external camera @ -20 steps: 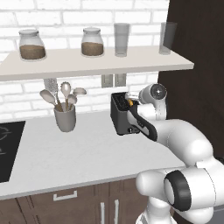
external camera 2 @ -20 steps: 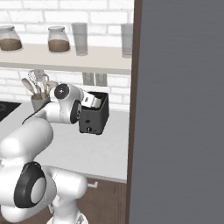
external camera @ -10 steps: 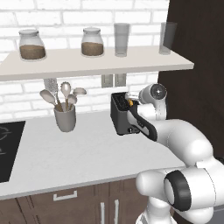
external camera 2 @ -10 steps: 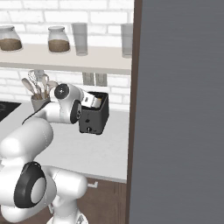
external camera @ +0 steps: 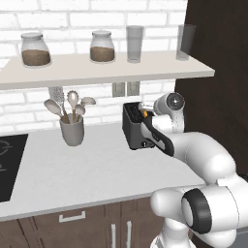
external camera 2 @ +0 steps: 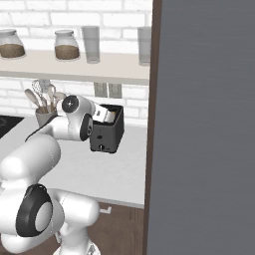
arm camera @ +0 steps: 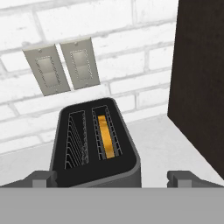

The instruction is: Start the toaster. Once the lever pops up, take the bread to the plate on the dining counter.

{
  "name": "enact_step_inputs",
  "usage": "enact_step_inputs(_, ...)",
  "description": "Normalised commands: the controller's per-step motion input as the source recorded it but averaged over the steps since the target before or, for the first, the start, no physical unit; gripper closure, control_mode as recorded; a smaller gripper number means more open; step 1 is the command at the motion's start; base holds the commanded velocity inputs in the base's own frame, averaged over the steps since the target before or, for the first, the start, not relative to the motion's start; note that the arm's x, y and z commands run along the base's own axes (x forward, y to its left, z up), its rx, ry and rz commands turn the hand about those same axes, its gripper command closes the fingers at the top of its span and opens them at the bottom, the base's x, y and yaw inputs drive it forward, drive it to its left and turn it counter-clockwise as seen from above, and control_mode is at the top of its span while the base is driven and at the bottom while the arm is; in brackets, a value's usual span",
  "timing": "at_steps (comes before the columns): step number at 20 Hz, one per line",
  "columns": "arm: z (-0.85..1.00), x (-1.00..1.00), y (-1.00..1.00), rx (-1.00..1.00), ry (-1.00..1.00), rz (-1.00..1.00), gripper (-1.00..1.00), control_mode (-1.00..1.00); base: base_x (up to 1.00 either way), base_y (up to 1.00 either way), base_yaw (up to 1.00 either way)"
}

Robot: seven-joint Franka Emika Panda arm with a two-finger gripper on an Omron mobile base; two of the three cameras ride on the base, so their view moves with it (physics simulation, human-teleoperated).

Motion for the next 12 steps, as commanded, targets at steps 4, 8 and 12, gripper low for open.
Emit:
enact_step_inputs(4,0.00,0.00,0.00,0.00,0.00,0.00,-1.00,-1.00,0.00,0.00,0.00)
enact_step_inputs(8,0.00,0.00,0.00,0.00,0.00,0.00,-1.00,-1.00,0.00,0.00,0.00)
enact_step_inputs(12,0.00,0.00,0.00,0.00,0.00,0.00,-1.00,-1.00,0.00,0.00,0.00)
